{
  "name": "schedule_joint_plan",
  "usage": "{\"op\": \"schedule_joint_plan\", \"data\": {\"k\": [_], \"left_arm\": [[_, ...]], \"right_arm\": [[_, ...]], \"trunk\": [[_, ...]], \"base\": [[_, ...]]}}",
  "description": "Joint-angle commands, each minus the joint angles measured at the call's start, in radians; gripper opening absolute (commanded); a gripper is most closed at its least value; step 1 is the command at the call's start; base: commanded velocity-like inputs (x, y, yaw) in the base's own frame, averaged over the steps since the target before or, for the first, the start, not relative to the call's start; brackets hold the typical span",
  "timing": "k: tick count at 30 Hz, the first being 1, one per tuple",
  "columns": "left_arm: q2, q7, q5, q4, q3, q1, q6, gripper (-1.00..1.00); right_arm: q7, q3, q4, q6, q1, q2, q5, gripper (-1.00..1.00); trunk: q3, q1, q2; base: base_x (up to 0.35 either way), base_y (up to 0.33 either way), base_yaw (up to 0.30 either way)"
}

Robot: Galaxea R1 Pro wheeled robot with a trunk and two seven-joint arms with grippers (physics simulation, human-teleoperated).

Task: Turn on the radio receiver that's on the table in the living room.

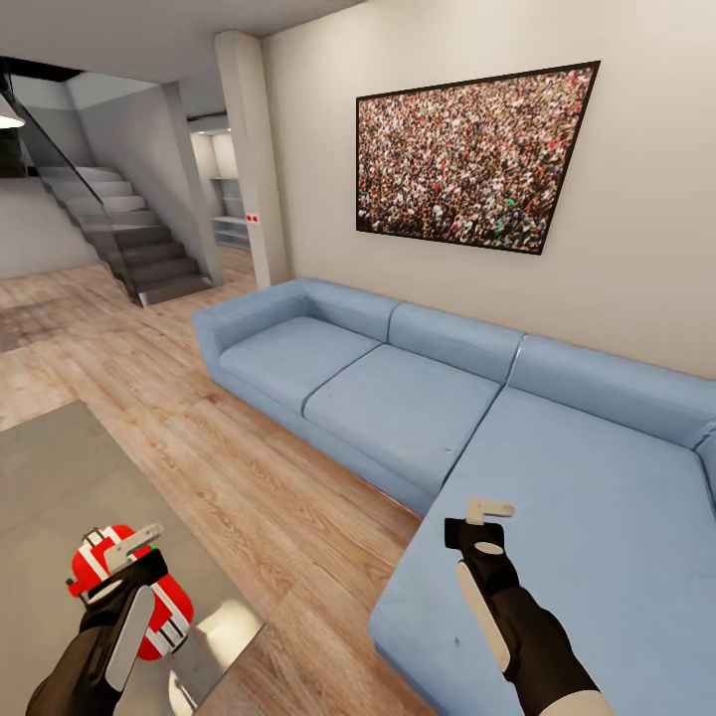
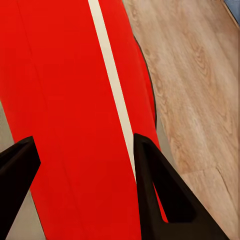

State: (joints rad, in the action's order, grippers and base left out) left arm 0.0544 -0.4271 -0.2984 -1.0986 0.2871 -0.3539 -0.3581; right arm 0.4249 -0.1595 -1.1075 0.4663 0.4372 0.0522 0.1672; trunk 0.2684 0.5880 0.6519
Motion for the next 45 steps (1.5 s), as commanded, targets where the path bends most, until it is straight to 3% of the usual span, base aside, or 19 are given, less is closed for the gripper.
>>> {"op": "schedule_joint_plan", "data": {"k": [1, 5, 11, 19, 25, 34, 37, 40, 45], "left_arm": [[0.0, -0.002, 0.005, -0.001, 0.0, 0.0, -0.001, -1.0], [-0.006, -0.001, 0.003, -0.003, -0.003, 0.0, -0.007, -1.0], [-0.035, 0.002, 0.004, -0.004, -0.005, 0.0, -0.103, -1.0], [-0.036, 0.005, 0.004, -0.004, -0.006, 0.0, -0.121, -1.0], [-0.032, 0.007, 0.002, -0.047, -0.003, 0.0, -0.229, -1.0], [-0.029, 0.009, 0.001, -0.063, 0.0, 0.0, -0.265, -1.0], [-0.023, 0.034, -0.031, -0.065, 0.024, 0.0, -0.29, -1.0], [-0.002, 0.094, -0.094, -0.098, 0.087, 0.0, -0.395, -1.0], [0.022, 0.135, -0.113, -0.126, 0.125, 0.0, -0.452, -1.0]], "right_arm": [[0.0, 0.0, 0.0, 0.0, 0.0, 0.0, 0.0, -1.0], [0.0, 0.0, 0.0, 0.001, 0.0, 0.0, 0.0, -1.0], [0.0, -0.001, -0.003, 0.039, 0.0, 0.001, -0.001, -1.0], [0.0, -0.002, -0.005, 0.06, 0.0, 0.003, -0.002, -1.0], [0.0, -0.002, -0.006, 0.06, 0.0, 0.003, -0.002, -1.0], [0.0, -0.001, -0.006, 0.06, 0.0, 0.003, -0.002, -1.0], [0.0, -0.001, -0.006, 0.06, 0.0, 0.003, -0.002, -1.0], [0.0, -0.001, -0.005, 0.06, 0.0, 0.003, -0.002, -1.0], [0.0, -0.001, -0.005, 0.06, 0.0, 0.003, -0.002, -1.0]], "trunk": [[0.0, 0.0, 0.0], [0.0, 0.0, 0.0], [0.0, 0.0, 0.0], [0.0, 0.0, 0.0], [0.0, 0.0, 0.0], [0.0, 0.0, 0.0], [0.0, 0.0, 0.0], [0.0, 0.0, 0.0], [0.0, 0.0, 0.0]], "base": [[0.0, 0.0, 0.0], [0.0, 0.0, 0.0], [0.0, 0.0, 0.0], [0.0, 0.0, 0.0], [0.0, 0.0, 0.0], [0.0, 0.0, 0.0], [0.0, 0.0, 0.0], [0.0, 0.0, 0.0], [0.0, 0.0, 0.0]]}}
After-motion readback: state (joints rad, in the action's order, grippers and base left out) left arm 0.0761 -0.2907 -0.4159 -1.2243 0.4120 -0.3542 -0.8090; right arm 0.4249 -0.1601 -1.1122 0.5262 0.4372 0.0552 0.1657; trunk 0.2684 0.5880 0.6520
